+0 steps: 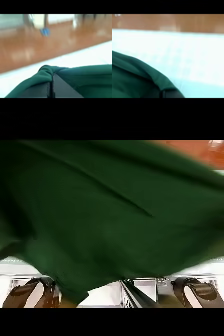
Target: Fold the shirts.
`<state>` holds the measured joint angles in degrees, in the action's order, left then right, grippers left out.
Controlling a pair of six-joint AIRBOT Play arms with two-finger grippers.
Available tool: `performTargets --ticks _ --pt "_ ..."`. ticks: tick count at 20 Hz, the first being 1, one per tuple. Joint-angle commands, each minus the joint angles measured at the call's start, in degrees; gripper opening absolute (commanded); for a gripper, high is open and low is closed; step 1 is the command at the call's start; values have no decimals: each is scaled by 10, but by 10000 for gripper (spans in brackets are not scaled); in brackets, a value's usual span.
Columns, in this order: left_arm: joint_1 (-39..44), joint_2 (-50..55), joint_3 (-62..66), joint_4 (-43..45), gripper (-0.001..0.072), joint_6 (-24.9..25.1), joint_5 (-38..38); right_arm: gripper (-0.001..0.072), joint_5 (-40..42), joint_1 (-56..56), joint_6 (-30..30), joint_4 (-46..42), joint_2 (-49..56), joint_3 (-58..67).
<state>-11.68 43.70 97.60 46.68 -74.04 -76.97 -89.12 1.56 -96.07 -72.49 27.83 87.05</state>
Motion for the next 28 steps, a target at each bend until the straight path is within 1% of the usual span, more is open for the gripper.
performTargets --ticks 1,2,3,5,7,9,13,15,16,17,18,20,21,22,23,24,25,26,27,28 --pt "25 61 -144 -34 34 30 18 22 82 0 -8 3 8 -177" --pt "46 88 -181 -34 34 44 53 21 122 0 -7 5 23 -224" --pt "67 120 -206 -32 34 47 95 21 166 0 -7 5 45 -264" --pt "97 191 -217 -26 34 57 174 22 266 0 -8 1 119 -309" --pt "115 252 -217 -28 34 49 242 22 346 0 -8 6 218 -299" --pt "132 299 -217 -32 34 48 278 22 404 -8 -18 16 326 -262" --pt "171 358 -217 -32 35 48 285 22 415 -34 0 106 531 -136" --pt "186 376 -217 -32 35 48 285 23 404 -43 2 153 599 -89" --pt "187 381 -217 -32 57 48 285 129 391 -51 2 181 624 -70" --pt "184 383 -217 -31 299 48 283 442 374 -61 7 204 641 -56" --pt "176 382 -216 -30 714 45 275 638 347 -73 17 213 649 -45" --pt "136 382 -200 0 701 19 192 626 257 -113 39 196 643 -31" --pt "110 381 -196 33 701 -2 139 625 199 -137 50 161 632 -31" --pt "78 381 -198 78 701 -25 78 626 143 -158 52 99 619 -33" --pt "47 381 -210 130 701 -38 23 626 98 -174 53 19 600 -43" --pt "18 379 -231 169 700 -53 -18 626 75 -187 53 -52 573 -68" --pt "-13 372 -274 188 700 -76 -38 626 80 -200 50 -84 540 -109" --pt "-42 358 -331 181 700 -92 -36 626 113 -214 46 -71 501 -165" --pt "-64 341 -389 164 700 -94 -23 626 161 -226 54 -26 455 -236" --pt "-83 322 -445 136 700 -89 -1 626 206 -229 76 32 413 -304"
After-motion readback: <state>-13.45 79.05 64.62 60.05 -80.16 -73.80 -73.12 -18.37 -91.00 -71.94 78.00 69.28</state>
